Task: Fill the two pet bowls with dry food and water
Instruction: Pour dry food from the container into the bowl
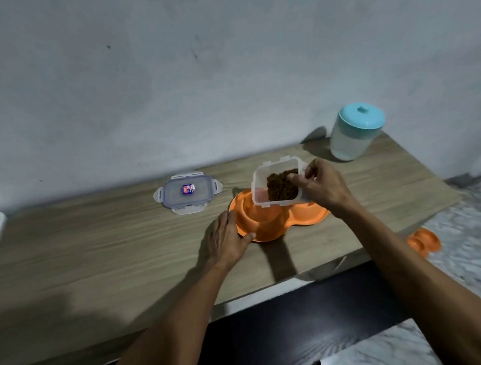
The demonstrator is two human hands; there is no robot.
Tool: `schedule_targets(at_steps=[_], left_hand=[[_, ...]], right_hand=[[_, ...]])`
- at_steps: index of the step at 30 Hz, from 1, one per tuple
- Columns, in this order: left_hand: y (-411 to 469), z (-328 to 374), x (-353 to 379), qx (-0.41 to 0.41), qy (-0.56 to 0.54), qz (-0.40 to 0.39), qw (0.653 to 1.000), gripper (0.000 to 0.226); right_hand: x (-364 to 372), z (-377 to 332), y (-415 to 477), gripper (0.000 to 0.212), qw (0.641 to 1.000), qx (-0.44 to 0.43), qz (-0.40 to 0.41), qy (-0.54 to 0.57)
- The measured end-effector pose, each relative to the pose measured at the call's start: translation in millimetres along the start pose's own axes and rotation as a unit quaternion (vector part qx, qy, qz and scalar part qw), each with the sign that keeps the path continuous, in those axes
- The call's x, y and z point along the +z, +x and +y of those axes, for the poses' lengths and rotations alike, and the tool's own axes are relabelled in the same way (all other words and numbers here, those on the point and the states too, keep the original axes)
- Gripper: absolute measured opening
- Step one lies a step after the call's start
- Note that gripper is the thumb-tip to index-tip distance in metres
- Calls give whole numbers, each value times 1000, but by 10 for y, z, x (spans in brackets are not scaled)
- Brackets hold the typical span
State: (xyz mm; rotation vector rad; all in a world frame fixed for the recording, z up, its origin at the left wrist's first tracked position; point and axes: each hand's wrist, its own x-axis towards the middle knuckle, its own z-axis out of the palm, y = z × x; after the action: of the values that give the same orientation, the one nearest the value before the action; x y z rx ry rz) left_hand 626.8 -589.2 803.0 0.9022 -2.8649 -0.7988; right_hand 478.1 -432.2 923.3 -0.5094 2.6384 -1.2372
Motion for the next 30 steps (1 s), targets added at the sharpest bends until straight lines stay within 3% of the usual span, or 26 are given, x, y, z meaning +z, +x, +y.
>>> schedule_targets(at_steps=[17,30], left_hand=[[17,15,144,-24,25,-9,999,80],[28,36,140,-36,25,-21,999,80]], right_hand=[[16,50,-39,38,989,-108,20,-104],[46,26,-38,40,987,-126,26,-98]])
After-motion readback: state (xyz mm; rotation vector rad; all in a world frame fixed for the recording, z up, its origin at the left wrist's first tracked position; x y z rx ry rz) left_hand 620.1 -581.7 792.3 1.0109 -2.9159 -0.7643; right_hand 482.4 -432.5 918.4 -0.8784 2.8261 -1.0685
